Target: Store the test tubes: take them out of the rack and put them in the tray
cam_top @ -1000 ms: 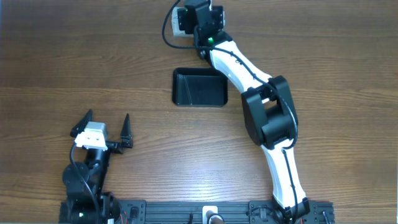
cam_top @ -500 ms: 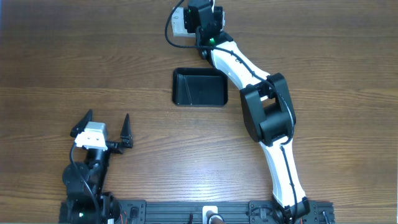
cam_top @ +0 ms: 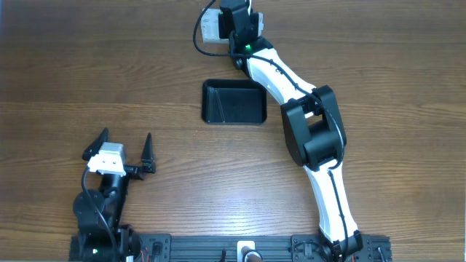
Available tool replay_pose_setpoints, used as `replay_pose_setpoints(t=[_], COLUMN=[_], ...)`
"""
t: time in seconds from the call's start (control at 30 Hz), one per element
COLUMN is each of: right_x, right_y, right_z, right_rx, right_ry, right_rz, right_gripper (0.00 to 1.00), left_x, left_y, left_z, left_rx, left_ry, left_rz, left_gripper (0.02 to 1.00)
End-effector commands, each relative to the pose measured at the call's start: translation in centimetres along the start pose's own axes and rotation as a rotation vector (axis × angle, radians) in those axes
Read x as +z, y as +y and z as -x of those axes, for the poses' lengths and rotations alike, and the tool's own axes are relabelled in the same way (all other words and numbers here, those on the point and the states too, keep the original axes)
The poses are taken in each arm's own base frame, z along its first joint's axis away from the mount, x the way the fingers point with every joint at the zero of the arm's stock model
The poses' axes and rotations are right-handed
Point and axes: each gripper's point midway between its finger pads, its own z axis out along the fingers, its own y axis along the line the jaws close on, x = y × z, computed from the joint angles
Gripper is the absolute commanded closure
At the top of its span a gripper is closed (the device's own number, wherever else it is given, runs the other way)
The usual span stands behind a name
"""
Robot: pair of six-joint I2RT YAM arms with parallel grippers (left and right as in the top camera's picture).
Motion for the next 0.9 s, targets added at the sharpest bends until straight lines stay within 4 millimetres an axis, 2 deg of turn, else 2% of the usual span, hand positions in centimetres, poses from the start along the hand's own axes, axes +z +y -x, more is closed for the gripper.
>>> replay_pose_setpoints(t=[0.03, 0.57, 0.7, 0.8, 0.9], right_x=[-0.1, -0.3, -1.3, -3.0, -5.5], right_y=[-0.1, 0.0, -0.2, 0.0, -0.1], right_z=[1.2, 1.5, 3.1, 5.5, 8.7], right_rx=[0.006, -0.028, -0.029, -0.045, -0.041], right_ry=[-0.03, -0.037, -0.064, -0.102, -0.15], right_rz=[-0.017, -0.025, -0.041, -0.039, -0.044], right_gripper=[0.741, 0.842, 0.851, 0.86, 0.869], left_x=[0.0, 0.0, 0.0, 0.0, 0.0], left_y=[-0.3, -0.3, -0.3, -0.3, -0.3], left_z=[-0.2, -0.2, -0.2, -0.2, -0.2], left_rx=[0.014, 0.014, 0.014, 0.014, 0.014], left_ry=[0.001, 0.001, 0.001, 0.001, 0.001], left_rz=[-0.018, -0.018, -0.018, -0.018, -0.018], left_gripper=[0.018, 0.018, 0.018, 0.018, 0.018])
